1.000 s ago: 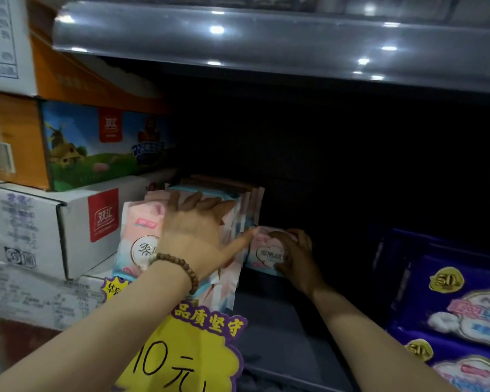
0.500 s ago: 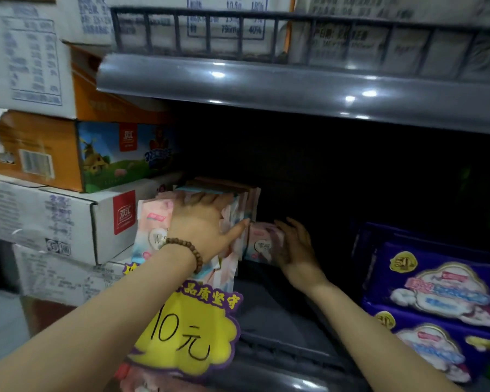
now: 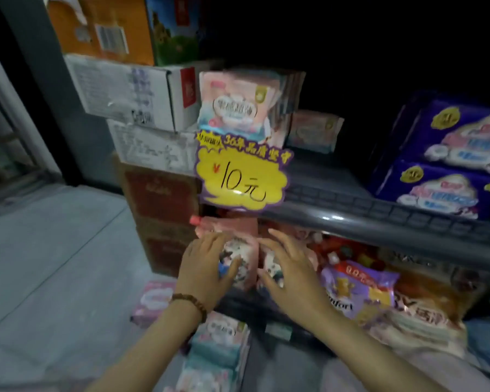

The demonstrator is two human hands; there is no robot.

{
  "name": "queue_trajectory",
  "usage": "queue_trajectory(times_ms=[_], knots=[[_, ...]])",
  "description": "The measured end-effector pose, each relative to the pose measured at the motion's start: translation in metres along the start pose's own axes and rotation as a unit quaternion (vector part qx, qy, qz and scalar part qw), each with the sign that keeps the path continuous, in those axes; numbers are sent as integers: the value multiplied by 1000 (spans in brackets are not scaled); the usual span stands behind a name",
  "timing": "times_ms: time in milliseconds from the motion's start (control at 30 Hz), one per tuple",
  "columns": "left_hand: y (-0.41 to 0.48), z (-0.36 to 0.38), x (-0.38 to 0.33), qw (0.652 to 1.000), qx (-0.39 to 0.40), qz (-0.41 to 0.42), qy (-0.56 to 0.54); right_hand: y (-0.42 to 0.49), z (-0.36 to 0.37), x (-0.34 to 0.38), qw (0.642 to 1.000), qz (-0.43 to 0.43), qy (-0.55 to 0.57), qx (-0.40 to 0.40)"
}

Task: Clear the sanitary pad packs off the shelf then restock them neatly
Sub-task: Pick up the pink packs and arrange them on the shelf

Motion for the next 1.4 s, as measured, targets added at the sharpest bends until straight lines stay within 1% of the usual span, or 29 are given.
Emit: queue_trajectory(times_ms=[67,133,167,233,300,333,400,467,500,567,600,633,667,733,767,800,833,867,900,933,1000,1033,1067,1133,1200,1233,1267,1333,1400], knots=[[-41,40,50,987,90,-128,-17,-19,57,-14,994,33,-11,100],[-83,74,97,949,151,-269,-70,-37,112,-35,978,79,-5,194],[-101,90,115,927,166,-320,-101,-46,136,-46,968,109,14,224],[-127,121,142,893,208,-375,-138,-64,174,-65,942,196,74,261],[-154,151,168,848,265,-433,-154,-84,204,-82,892,318,152,282],[-165,162,180,829,283,-456,-154,-96,219,-89,859,374,196,289],[-177,172,190,809,298,-483,-156,-116,243,-96,794,456,270,298],[-186,178,196,786,299,-513,-170,-133,264,-102,749,507,301,300],[-190,183,199,777,299,-523,-182,-140,276,-105,733,525,309,301],[-204,193,208,744,294,-558,-222,-154,299,-106,703,547,325,317],[-216,200,218,724,297,-581,-225,-161,308,-103,687,558,328,332],[-228,206,227,711,309,-594,-214,-168,315,-98,671,564,329,352],[-244,214,239,695,325,-608,-203,-177,323,-93,651,572,336,370],[-276,238,262,666,387,-606,-198,-188,341,-75,615,571,366,401],[-282,239,259,652,428,-598,-184,-192,352,-66,601,567,385,410],[-280,234,250,636,428,-609,-203,-197,364,-62,592,566,402,409],[-275,228,245,643,424,-605,-202,-200,372,-60,586,565,417,405],[-273,225,242,648,441,-591,-190,-204,378,-60,581,567,429,395],[-266,218,234,655,437,-593,-169,-207,378,-61,577,575,434,386],[-262,210,227,651,450,-591,-158,-209,375,-61,573,582,439,375],[-249,206,209,667,525,-510,-141,-218,371,-67,570,593,449,349],[-243,205,201,685,551,-461,-124,-221,369,-71,574,596,452,334],[-237,205,198,699,552,-439,-117,-221,367,-75,588,590,453,317],[-230,201,188,700,520,-458,-173,-218,361,-84,636,568,432,292],[-218,198,173,727,507,-412,-209,-208,349,-94,689,533,412,269],[-215,196,168,737,511,-387,-214,-200,337,-97,710,516,405,257],[-212,193,167,743,503,-379,-225,-189,323,-99,727,498,402,251],[-204,186,171,766,484,-368,-208,-165,297,-101,743,465,419,238],[-195,180,174,782,481,-354,-182,-141,270,-97,743,439,449,233]])
Point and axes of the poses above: each hand's wrist, its own y-axis towards the middle knuckle, its own z-axis out of the palm, x = y × z, the point moved 9 cm from there along y, towards the middle knuckle, and after that the axes turned 7 degrees about -y, right-handed, at the moved point
